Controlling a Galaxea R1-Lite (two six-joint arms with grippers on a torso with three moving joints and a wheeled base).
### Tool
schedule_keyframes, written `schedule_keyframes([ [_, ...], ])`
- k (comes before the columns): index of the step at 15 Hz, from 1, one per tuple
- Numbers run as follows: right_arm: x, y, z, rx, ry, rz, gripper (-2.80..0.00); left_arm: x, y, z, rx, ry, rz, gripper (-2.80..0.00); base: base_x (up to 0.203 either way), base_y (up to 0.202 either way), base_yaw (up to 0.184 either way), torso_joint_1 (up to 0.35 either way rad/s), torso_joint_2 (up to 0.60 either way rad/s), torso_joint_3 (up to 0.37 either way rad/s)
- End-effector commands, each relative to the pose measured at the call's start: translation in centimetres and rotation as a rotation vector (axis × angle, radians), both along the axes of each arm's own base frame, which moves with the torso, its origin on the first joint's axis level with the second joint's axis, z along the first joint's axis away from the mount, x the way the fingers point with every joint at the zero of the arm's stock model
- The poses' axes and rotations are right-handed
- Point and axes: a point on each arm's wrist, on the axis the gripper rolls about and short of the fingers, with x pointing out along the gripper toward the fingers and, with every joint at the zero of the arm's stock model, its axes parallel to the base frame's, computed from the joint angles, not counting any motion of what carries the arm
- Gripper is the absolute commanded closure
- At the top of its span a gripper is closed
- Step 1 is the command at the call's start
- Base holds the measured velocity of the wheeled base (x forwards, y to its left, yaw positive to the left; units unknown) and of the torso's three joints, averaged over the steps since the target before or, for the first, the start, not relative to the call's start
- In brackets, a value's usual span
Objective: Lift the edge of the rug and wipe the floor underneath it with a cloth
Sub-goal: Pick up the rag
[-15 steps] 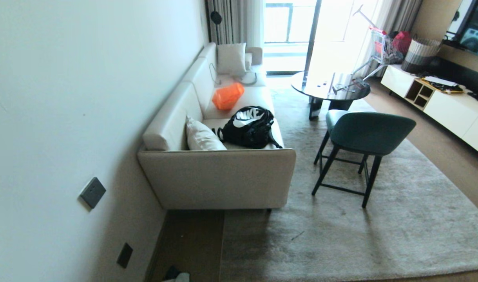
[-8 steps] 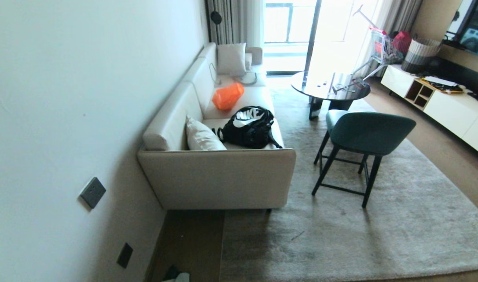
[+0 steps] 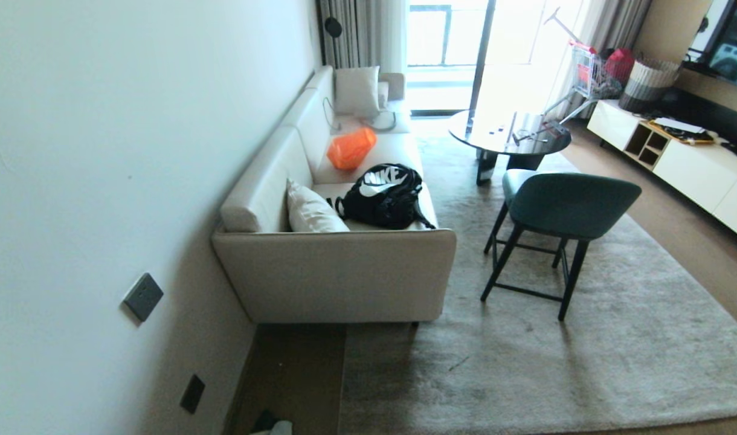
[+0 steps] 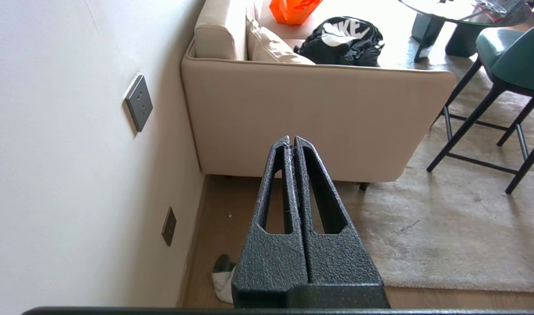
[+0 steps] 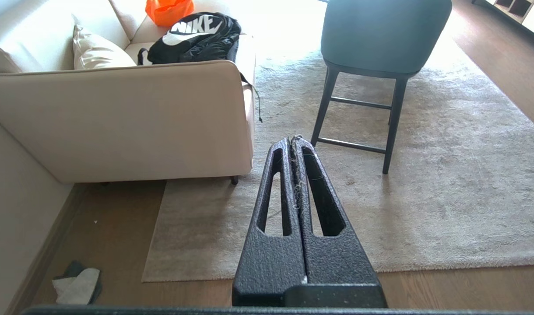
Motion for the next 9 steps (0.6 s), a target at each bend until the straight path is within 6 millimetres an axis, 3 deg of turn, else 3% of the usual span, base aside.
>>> schedule_keyframes([
  [1,0.00,0.00,0.00,-0.001,0.000,0.000,0.00,0.00,0.00,0.00,-0.001,0.000,0.001,0.00,0.000,0.000,0.000,0.000,0.00,0.000],
  [9,0.00,0.00,0.00,0.001,0.000,0.000,0.00,0.00,0.00,0.00,-0.001,0.000,0.001,0.00,0.000,0.000,0.000,0.000,0.00,0.000],
])
